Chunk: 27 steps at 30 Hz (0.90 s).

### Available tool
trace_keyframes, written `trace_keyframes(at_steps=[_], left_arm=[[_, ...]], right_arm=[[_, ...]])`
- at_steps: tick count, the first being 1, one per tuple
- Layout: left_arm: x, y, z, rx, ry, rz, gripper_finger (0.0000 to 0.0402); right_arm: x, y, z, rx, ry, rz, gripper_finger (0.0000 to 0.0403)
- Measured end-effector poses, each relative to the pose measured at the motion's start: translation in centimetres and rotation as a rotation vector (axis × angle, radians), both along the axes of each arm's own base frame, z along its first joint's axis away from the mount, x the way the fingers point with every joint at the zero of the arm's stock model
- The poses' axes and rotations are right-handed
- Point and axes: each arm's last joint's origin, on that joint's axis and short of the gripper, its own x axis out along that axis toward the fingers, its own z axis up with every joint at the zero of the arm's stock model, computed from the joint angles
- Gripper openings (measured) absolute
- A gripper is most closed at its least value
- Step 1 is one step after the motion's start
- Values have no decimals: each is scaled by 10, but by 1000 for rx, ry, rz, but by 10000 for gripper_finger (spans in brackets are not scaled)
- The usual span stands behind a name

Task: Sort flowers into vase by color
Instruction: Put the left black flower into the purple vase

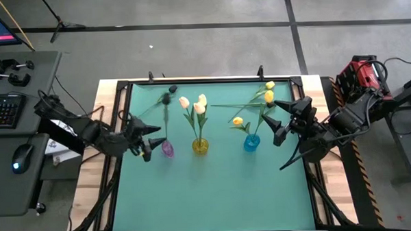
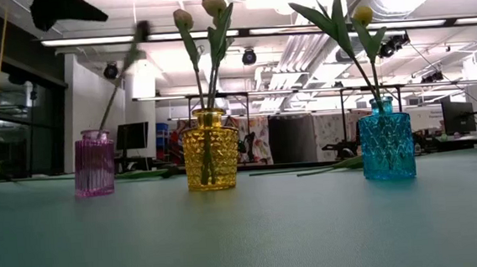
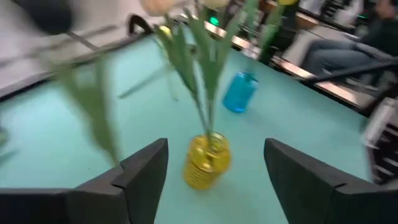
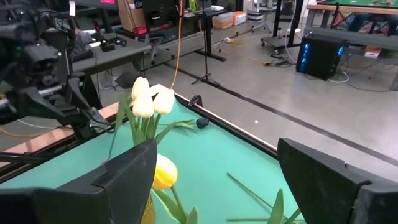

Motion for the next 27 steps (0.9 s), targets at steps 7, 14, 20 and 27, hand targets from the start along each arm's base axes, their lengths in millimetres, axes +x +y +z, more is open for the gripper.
trace_keyframes(at_steps=[7,14,20,27], left_arm=[[-18,18,49,-21,-134,39,264],[-32,50,110,84,-216,218,264],[-37,77,153,201,-215,407,264],[9,118,136,55,26,266,264]], right_arm=[[0,0,0,1,1,1,321],[0,0,0,2,3,3,321],[0,0,0,0,6,3,321],[0,0,0,-2,3,0,321]])
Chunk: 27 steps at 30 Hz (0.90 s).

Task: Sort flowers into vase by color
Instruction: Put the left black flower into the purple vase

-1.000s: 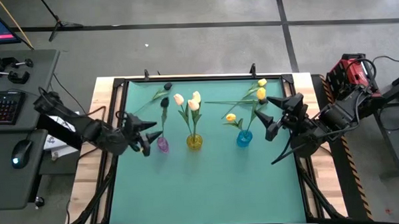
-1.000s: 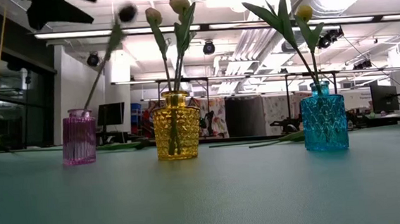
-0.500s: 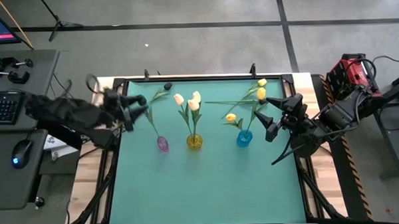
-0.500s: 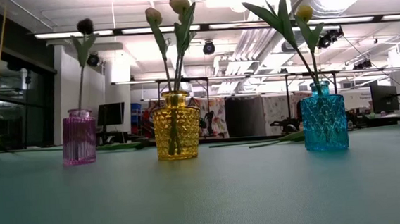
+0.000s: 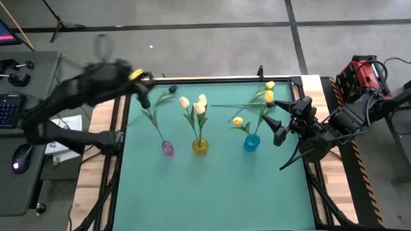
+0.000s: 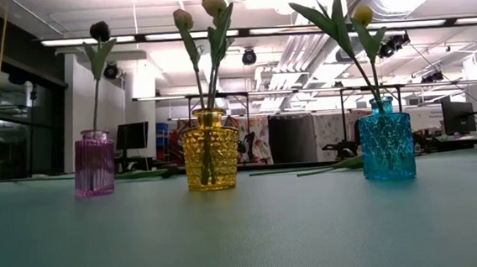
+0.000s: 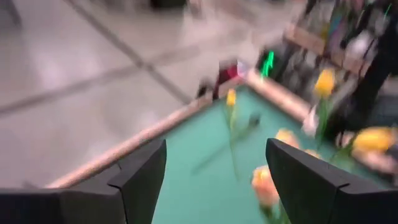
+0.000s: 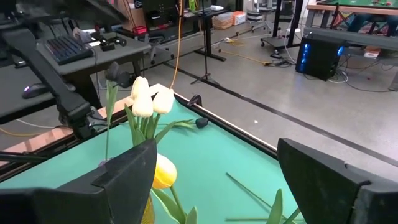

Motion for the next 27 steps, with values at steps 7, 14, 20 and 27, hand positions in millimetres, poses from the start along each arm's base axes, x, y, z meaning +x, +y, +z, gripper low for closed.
trace_keyframes(at_steps=[7,14,20,27], left_arm=[[23,73,-29,-58,181,137,264],[-7,164,-63,-256,202,404,264],[-12,210,-125,-492,330,484,264],[-1,223,-193,-675,540,456,264]], right_arm=[[1,0,0,6,-8,0,321],[1,0,0,6,-8,0,321],[1,0,1,23,-23,-7,321],[1,0,1,48,-45,-16,321]])
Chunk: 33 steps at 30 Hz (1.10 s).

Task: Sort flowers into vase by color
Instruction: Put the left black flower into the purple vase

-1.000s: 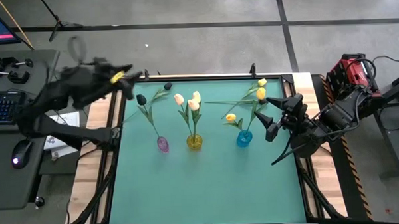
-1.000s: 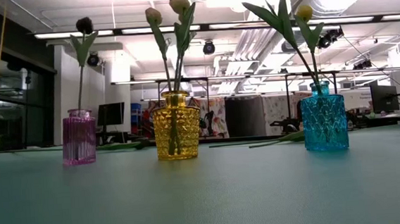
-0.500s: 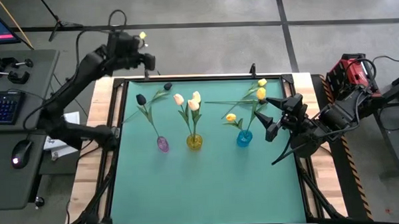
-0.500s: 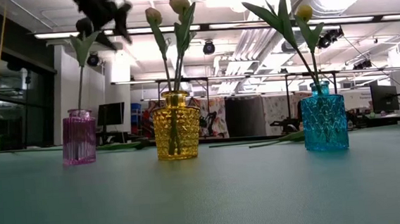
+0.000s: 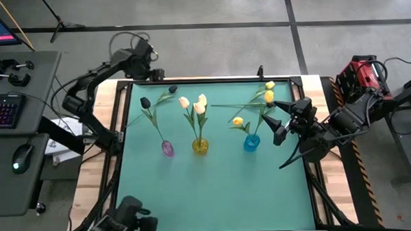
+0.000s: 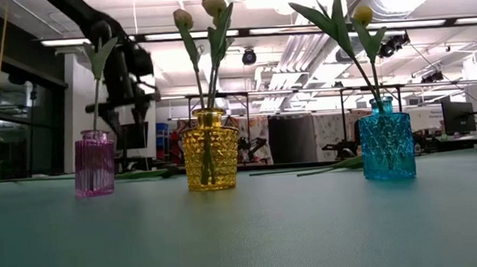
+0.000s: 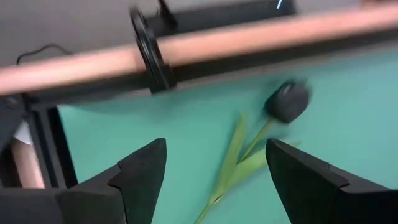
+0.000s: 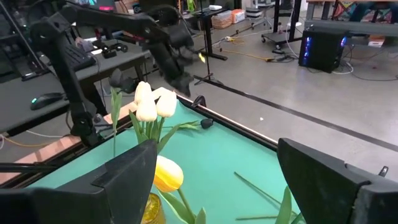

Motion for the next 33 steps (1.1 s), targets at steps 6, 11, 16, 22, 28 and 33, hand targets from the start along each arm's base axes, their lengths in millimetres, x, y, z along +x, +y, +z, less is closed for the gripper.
trace_keyframes(at_steps=[6,11,16,22,28,33], left_arm=[[10,-4,-31,-123,96,-123,264],[21,-10,-49,-167,130,-178,264],[32,-16,-66,-195,187,-265,264],[45,-22,-80,-212,253,-366,264],[53,-26,-85,-206,266,-408,264],[53,-26,-84,-196,284,-442,264]], right_arm=[[0,0,0,0,0,0,321],[0,0,0,11,-9,-4,321],[0,0,0,18,-16,-6,321],[0,0,0,18,-15,-6,321],[0,0,0,16,-16,-8,321],[0,0,0,16,-16,-8,321]])
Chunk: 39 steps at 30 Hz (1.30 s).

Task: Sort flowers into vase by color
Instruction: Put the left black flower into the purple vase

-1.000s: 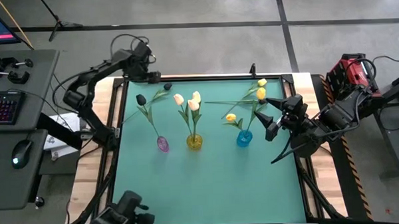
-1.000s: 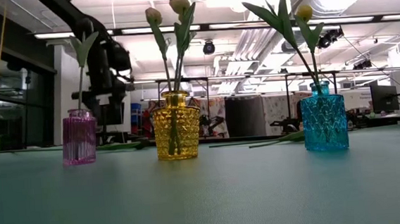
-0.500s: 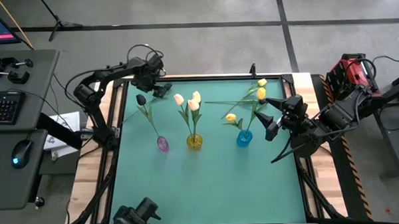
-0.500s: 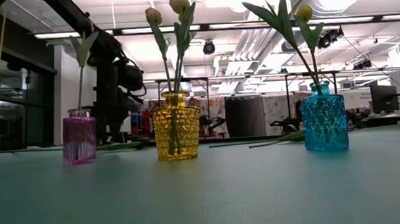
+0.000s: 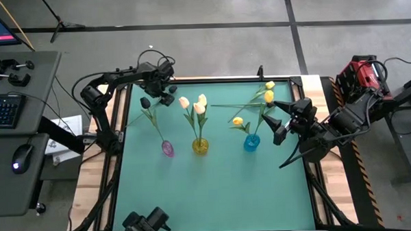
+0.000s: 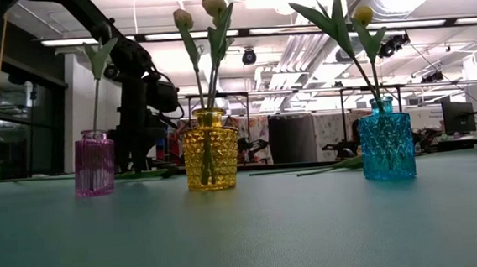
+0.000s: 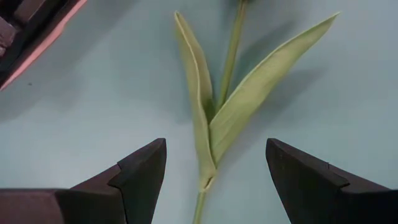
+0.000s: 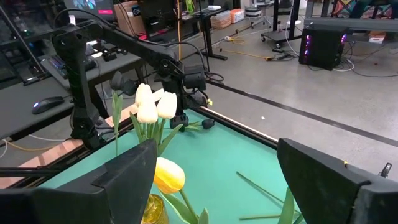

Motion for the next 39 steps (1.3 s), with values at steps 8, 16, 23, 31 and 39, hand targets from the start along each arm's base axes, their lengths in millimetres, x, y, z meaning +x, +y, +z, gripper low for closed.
trace_keyframes(at_steps=[8,16,23,31,39], left_arm=[[0,0,0,-1,10,-25,264],[-1,0,0,12,35,-42,264],[-1,1,0,17,31,-41,264],[0,0,0,-3,10,-42,264],[0,0,-4,-29,9,-13,264]], right_arm=[[0,0,0,0,-1,0,321],[0,0,0,6,-7,-1,321],[1,1,1,18,-23,-1,321],[2,1,2,25,-33,-1,321],[2,2,2,32,-42,-2,321]])
